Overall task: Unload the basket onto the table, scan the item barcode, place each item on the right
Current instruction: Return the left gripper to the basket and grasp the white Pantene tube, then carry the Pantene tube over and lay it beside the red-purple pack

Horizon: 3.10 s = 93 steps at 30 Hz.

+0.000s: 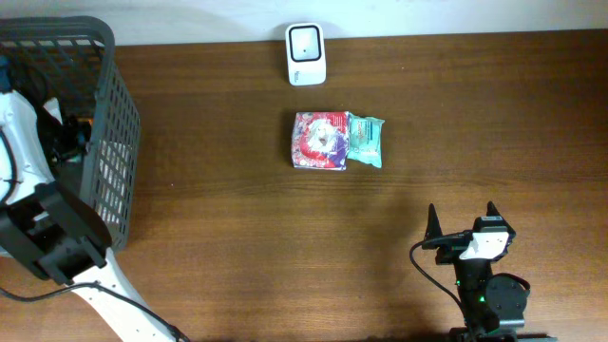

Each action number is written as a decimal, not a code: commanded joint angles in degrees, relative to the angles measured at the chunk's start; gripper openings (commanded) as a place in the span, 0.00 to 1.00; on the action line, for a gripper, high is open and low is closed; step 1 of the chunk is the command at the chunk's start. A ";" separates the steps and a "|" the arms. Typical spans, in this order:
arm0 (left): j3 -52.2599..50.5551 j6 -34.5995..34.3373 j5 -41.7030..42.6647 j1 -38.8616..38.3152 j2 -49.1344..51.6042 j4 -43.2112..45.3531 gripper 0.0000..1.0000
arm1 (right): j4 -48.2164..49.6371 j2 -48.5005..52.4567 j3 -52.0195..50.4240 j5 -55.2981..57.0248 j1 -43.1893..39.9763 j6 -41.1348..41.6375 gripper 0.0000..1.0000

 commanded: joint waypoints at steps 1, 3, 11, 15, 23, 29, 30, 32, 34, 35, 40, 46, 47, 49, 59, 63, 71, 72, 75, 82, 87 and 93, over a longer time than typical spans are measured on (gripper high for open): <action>-6.49 5.60 -0.07 0.26 -1.20 0.20 0.84 | -0.17 -0.37 -0.46 0.50 -0.42 0.28 0.99; -9.05 6.29 -0.04 0.28 -1.20 0.02 0.85 | -0.17 -0.37 -0.46 0.50 -0.42 0.28 0.99; -12.98 9.01 3.98 0.26 -1.09 0.68 0.83 | -0.17 -0.37 -0.46 0.50 -0.42 0.28 0.99; -16.79 9.01 3.98 0.26 -1.09 3.39 0.73 | -0.17 -0.37 -0.46 0.50 -0.42 0.28 0.99; -22.51 9.01 3.76 0.26 -1.09 8.83 0.49 | -0.17 -0.37 -0.46 0.50 -0.42 0.28 0.99; -22.51 9.01 3.72 0.28 -1.09 11.56 0.29 | -0.17 -0.37 -0.46 0.50 -0.42 0.28 0.99; -22.51 9.01 3.74 0.28 -1.09 11.80 0.26 | -0.17 -0.37 -0.46 0.50 -0.42 0.28 0.99; -22.51 9.01 3.72 0.28 -1.09 12.02 0.25 | -0.17 -0.37 -0.46 0.50 -0.42 0.28 0.98; -22.51 9.01 3.72 0.28 -1.09 12.26 0.23 | -0.17 -0.37 -0.46 0.50 -0.42 0.28 0.98; -22.51 9.01 3.74 0.28 -1.09 12.48 0.12 | -0.17 -0.37 -0.46 0.50 -0.42 0.28 0.99; -18.21 5.46 3.80 0.28 -1.11 10.12 0.00 | -0.17 -0.37 -0.46 0.50 -0.42 0.28 0.99; 7.93 0.46 4.00 0.26 -1.11 -2.84 0.00 | -0.17 -0.37 -0.46 0.50 -0.42 0.28 0.99; 11.63 -0.28 3.98 0.28 -1.11 -4.15 0.00 | -0.17 -0.37 -0.46 0.50 -0.42 0.28 0.99; 23.17 -3.93 3.98 0.55 -1.11 -7.23 0.00 | -0.17 -0.37 -0.46 0.50 -0.42 0.28 0.99; 46.56 -25.70 4.02 2.78 -7.30 -10.54 0.00 | -0.17 -0.37 -0.46 0.50 -0.42 0.28 0.99; 46.88 -39.71 4.04 2.78 -12.37 -10.56 0.00 | -0.17 -0.37 -0.46 0.50 -0.42 0.28 0.99; 46.88 -41.66 29.20 2.03 -16.65 -8.68 0.00 | -0.17 -0.37 -0.46 0.50 -0.42 0.28 0.98; 46.88 -39.80 30.80 0.79 -16.65 -8.68 0.00 | -0.17 -0.37 -0.46 0.50 -0.42 0.28 0.99; 46.66 -27.36 30.91 -6.99 -16.63 -8.70 0.00 | -0.17 -0.37 -0.46 0.48 -0.42 0.28 0.99; 46.42 -11.93 26.05 -24.63 -15.26 -13.57 0.00 | -0.17 -0.37 -0.46 0.50 -0.42 0.28 0.99; 38.62 -9.44 19.80 -35.60 -12.31 -13.55 0.00 | -0.17 -0.37 -0.46 0.50 -0.42 0.28 0.99; 19.98 -9.44 14.62 -42.32 -7.58 -10.80 0.00 | -0.17 -0.37 -0.46 0.50 -0.42 0.28 0.99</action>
